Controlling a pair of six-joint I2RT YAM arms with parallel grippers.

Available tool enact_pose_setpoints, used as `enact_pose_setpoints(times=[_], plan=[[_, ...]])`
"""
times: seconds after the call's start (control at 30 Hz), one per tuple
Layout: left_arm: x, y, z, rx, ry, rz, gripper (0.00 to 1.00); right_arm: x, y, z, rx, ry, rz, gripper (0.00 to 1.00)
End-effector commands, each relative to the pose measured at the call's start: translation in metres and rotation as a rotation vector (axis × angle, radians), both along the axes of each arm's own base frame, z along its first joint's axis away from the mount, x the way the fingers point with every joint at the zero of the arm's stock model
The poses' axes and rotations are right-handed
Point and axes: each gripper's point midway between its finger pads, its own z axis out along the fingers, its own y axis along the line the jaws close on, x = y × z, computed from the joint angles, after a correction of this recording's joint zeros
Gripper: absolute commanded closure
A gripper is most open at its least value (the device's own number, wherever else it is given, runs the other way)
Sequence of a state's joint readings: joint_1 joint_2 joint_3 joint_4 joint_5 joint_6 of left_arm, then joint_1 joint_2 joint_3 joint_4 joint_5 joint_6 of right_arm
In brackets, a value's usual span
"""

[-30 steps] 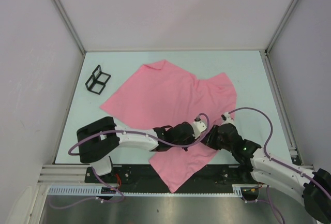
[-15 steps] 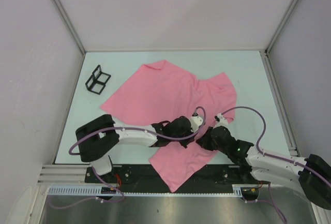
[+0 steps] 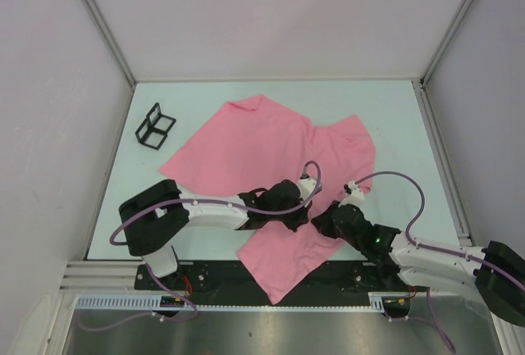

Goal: Remove the brooch from the garment

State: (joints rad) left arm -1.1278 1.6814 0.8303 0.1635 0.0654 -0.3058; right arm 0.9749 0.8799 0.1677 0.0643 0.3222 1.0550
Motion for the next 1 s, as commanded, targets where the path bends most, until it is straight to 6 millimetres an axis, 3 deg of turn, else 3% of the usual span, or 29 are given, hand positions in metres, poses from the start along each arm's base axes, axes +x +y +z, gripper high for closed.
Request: enact_pose_setpoints(times=[0.0, 0.97], plan=[[-0.0044, 0.0039, -0.0072, -0.003, 0.049, 0.024, 1.0, 0.0087, -0.0011, 0.0065, 0.036, -0.038, -0.069, 1.0], [-0.0128, 0.0048, -0.0141, -0.042, 0.146, 0.075, 1.0, 0.0069, 0.0043, -0.0017, 0.063, -0.035, -0.138, 1.0]])
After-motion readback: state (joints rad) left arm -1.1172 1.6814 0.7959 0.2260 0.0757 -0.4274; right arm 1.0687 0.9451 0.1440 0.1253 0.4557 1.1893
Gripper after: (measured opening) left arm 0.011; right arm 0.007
